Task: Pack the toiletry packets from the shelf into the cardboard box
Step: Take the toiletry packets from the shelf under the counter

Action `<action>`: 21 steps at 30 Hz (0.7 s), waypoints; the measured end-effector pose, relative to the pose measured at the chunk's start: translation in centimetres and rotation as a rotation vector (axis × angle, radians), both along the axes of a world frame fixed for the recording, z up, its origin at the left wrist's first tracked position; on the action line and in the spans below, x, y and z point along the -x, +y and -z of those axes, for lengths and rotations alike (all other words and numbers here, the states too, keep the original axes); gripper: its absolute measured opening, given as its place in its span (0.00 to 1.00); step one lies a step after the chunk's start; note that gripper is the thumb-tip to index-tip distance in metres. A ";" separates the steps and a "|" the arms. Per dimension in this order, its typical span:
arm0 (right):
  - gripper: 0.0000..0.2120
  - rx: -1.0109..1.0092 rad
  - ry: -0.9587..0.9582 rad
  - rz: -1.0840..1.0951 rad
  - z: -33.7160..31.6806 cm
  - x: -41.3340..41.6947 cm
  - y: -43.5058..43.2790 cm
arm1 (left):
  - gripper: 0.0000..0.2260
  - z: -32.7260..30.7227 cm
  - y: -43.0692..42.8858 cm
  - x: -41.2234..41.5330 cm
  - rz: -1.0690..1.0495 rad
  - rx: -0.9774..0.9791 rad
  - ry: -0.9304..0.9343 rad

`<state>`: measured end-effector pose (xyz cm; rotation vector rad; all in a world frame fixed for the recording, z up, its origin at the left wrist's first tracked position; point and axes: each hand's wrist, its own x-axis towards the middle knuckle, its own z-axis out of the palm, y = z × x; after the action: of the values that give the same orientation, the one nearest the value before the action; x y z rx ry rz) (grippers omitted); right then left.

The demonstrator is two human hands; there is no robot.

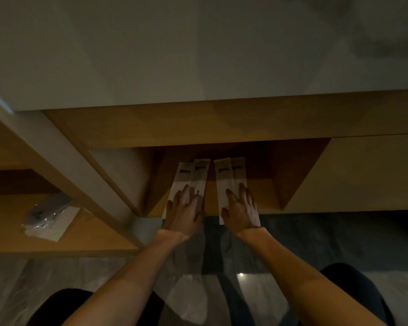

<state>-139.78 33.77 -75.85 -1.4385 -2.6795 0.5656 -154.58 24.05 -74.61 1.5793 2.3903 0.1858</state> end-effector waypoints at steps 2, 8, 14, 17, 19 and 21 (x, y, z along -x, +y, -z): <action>0.34 -0.017 0.021 0.111 0.0 0.0 0.1 | 0.28 0.3 1.4 0.0 -0.082 -0.031 -0.024; 0.35 -0.043 -0.040 0.128 1.4 -0.1 -0.2 | 0.31 1.2 3.2 -0.2 -0.180 0.060 -0.080; 0.40 -0.024 0.009 0.085 0.2 0.7 -0.3 | 0.35 1.0 2.4 0.6 -0.102 0.106 -0.015; 0.43 0.040 0.059 0.123 -0.3 1.3 0.3 | 0.36 1.0 2.4 1.0 -0.085 0.046 -0.009; 0.44 0.116 0.104 0.149 -0.1 1.5 0.8 | 0.38 1.2 2.2 1.0 -0.097 0.060 -0.020; 0.43 0.182 0.157 0.129 0.0 1.5 1.0 | 0.43 1.6 1.9 1.2 -0.121 0.105 -0.021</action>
<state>-141.30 34.76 -75.88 -1.5251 -2.4490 0.8909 -155.75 25.95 -76.24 1.3817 2.4380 0.0983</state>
